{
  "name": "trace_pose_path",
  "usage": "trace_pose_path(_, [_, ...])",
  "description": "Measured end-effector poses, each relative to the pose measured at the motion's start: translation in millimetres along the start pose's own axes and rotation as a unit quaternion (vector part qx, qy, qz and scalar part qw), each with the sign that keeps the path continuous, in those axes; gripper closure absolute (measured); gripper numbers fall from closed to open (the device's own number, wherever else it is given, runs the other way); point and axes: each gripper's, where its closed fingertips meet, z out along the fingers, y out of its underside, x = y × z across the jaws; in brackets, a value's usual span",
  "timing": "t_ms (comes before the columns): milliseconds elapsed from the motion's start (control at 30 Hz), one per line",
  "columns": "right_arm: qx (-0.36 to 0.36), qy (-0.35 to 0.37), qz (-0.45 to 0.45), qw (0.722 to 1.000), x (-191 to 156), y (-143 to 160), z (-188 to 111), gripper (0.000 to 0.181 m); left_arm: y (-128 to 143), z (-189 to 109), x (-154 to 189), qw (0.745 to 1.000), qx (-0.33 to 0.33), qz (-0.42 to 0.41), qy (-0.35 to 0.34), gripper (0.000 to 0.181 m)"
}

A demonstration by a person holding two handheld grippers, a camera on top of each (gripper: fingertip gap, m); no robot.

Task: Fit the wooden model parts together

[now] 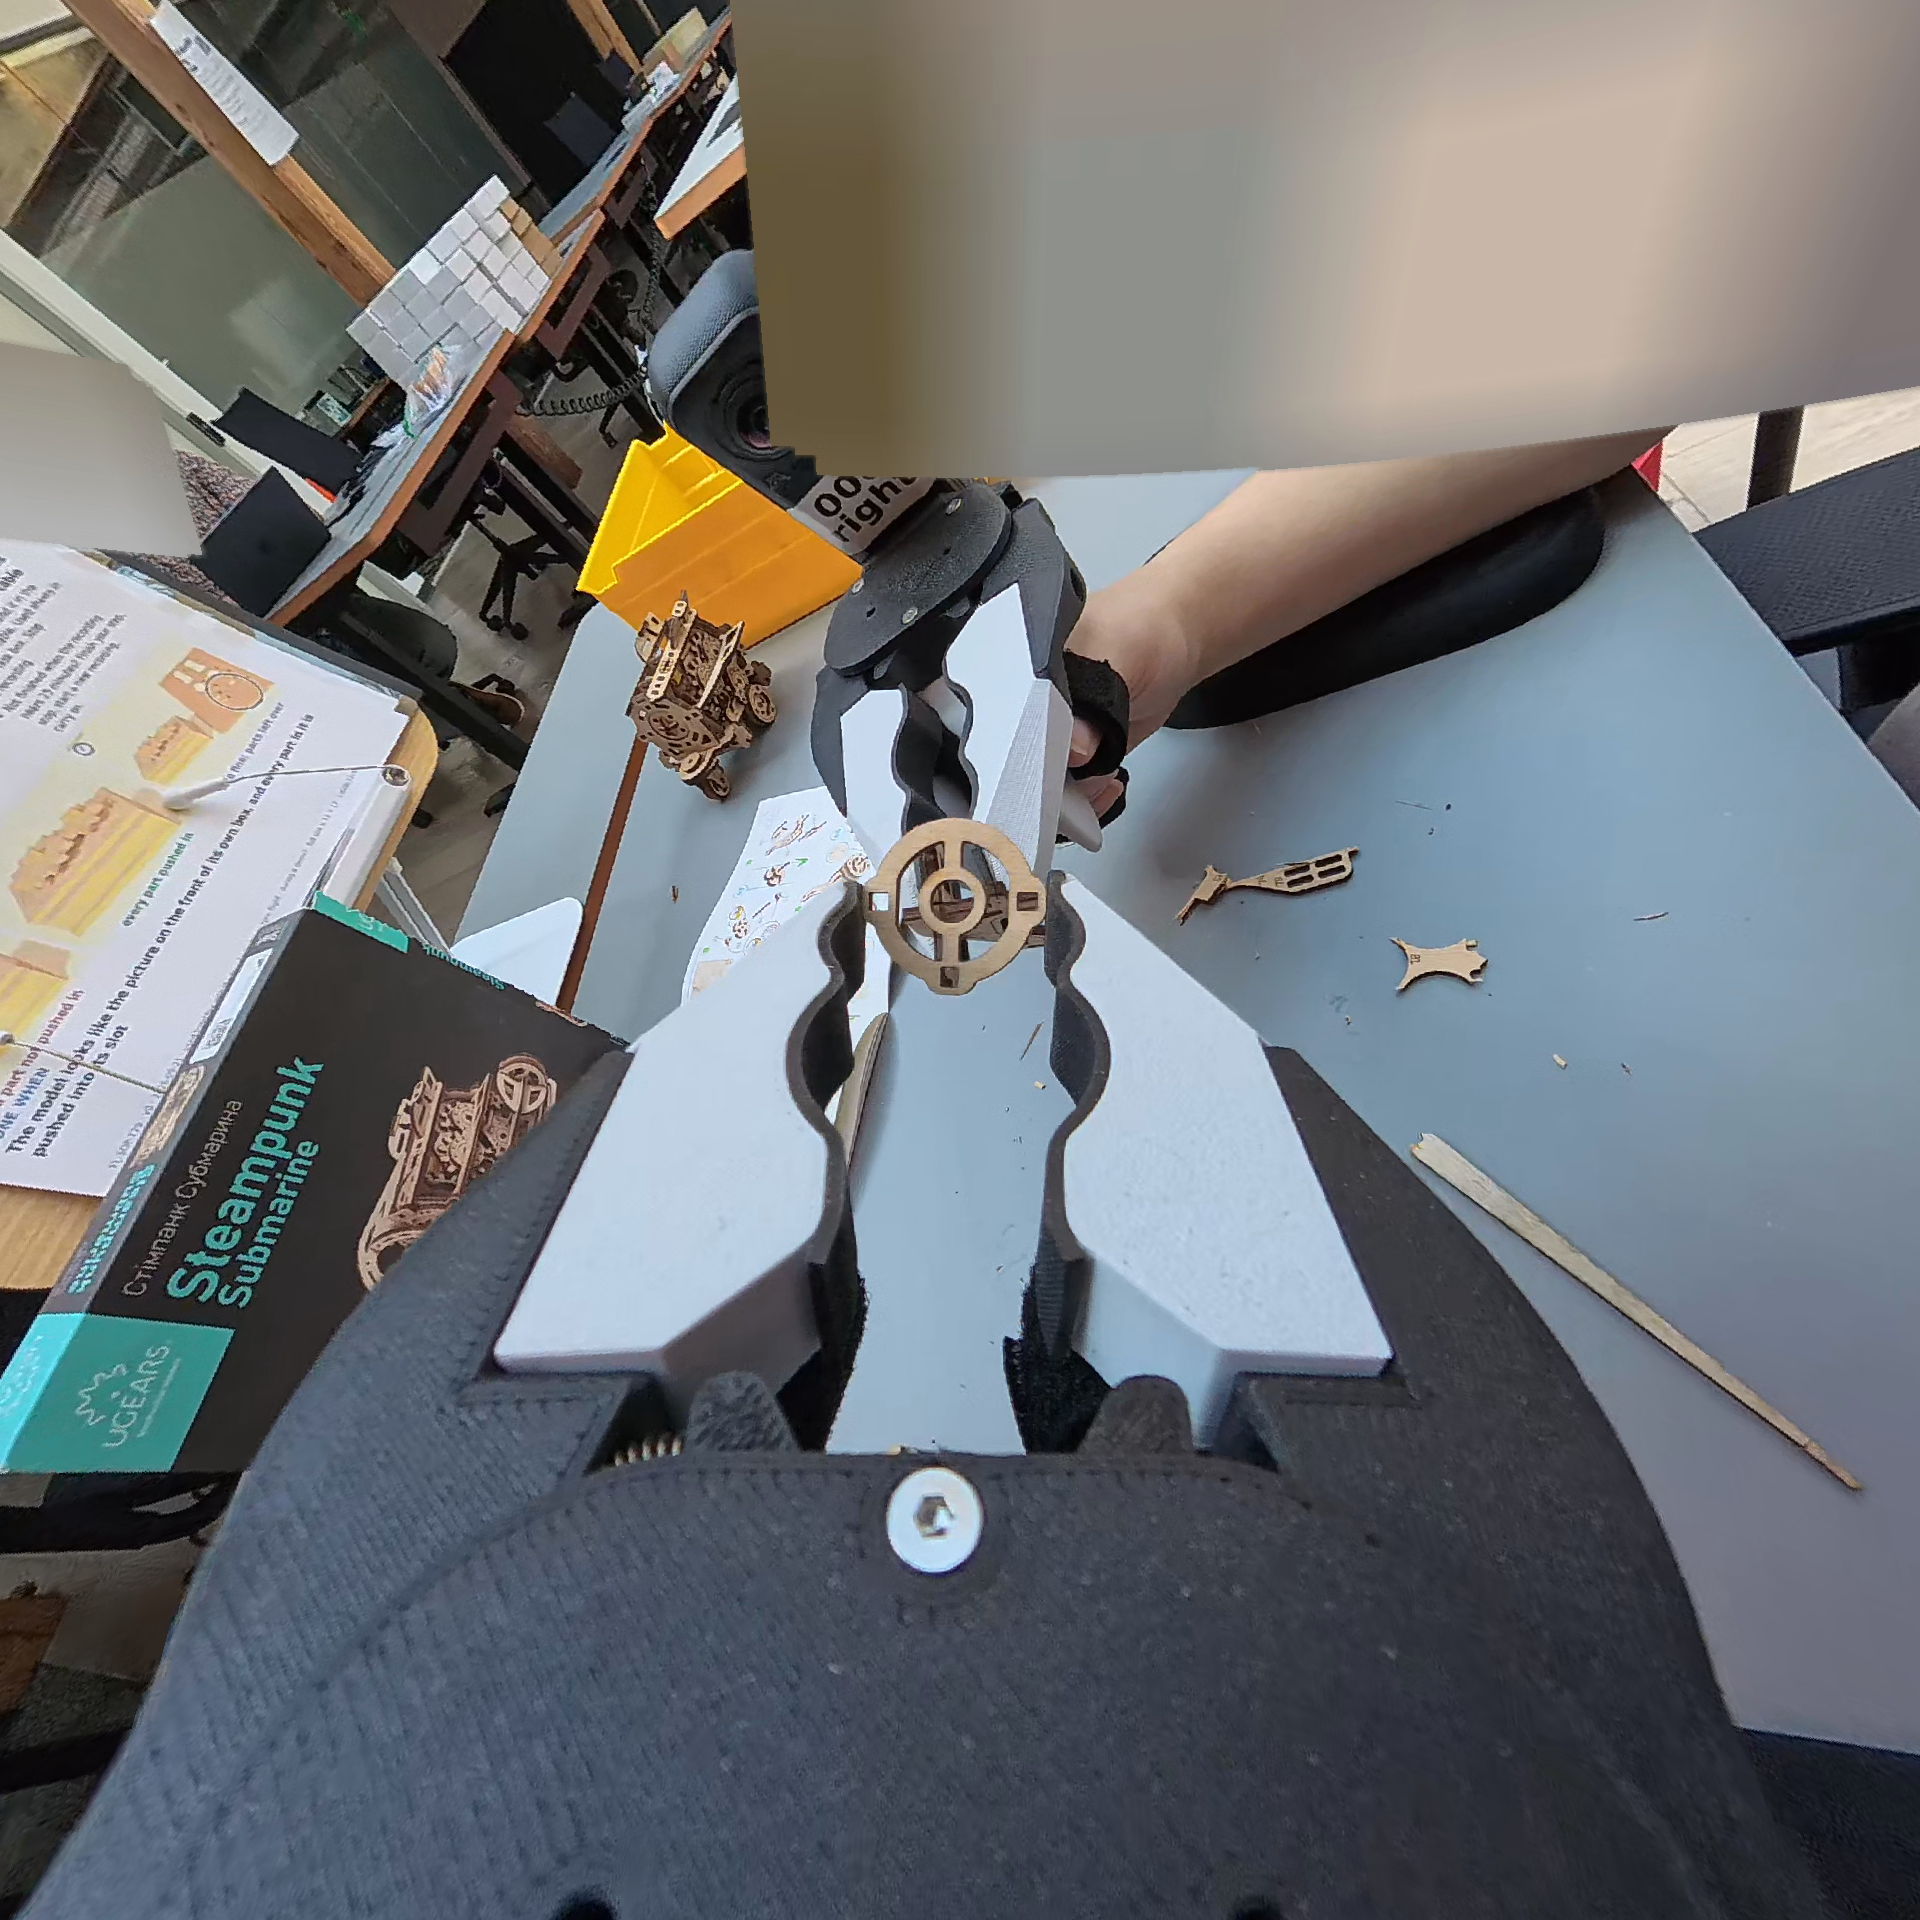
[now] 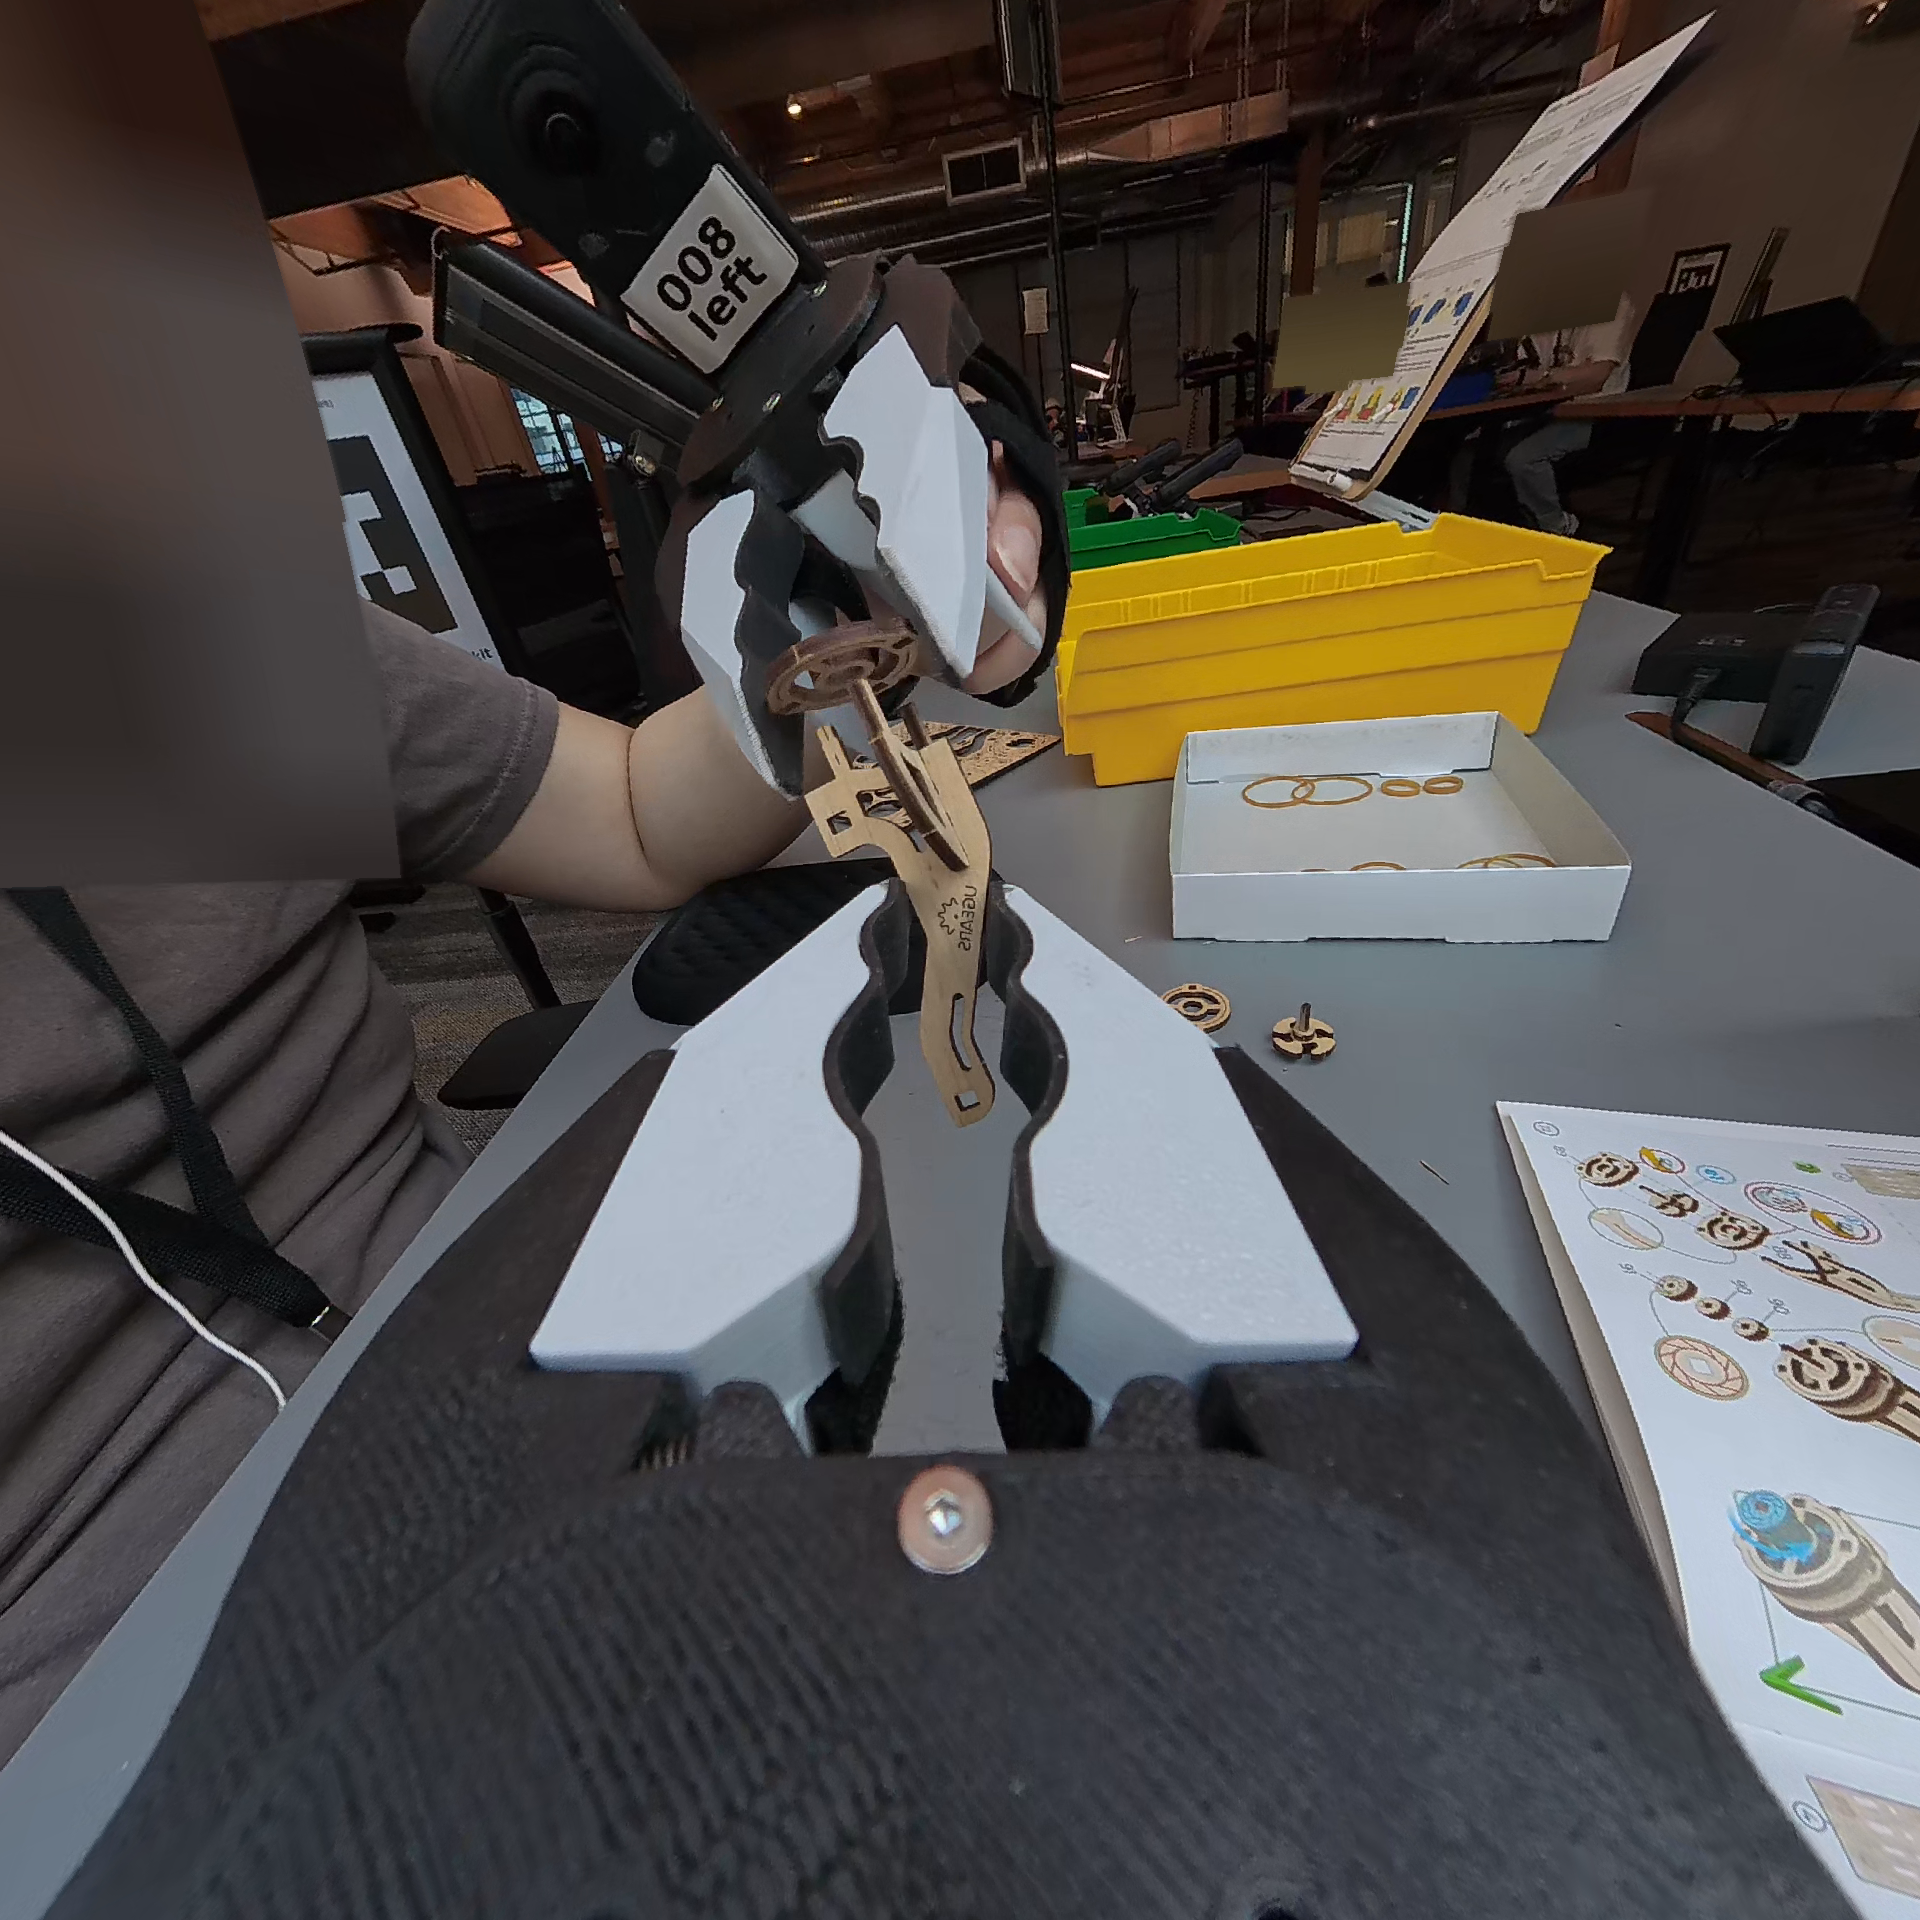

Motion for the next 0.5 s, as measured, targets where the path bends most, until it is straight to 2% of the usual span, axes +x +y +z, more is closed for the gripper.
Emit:
trace_pose_path(267, [0.001, -0.003, 0.012, 1.000, 2, 1, -2, 0.168, 3, -15, -10, 0.999, -0.016, 0.035, -0.029, 0.148])
trace_pose_path(500, [-0.001, -0.001, 0.010, 1.000, 4, 2, -2, 0.168, 8, -14, -12, 0.998, -0.029, 0.045, -0.035, 0.148])
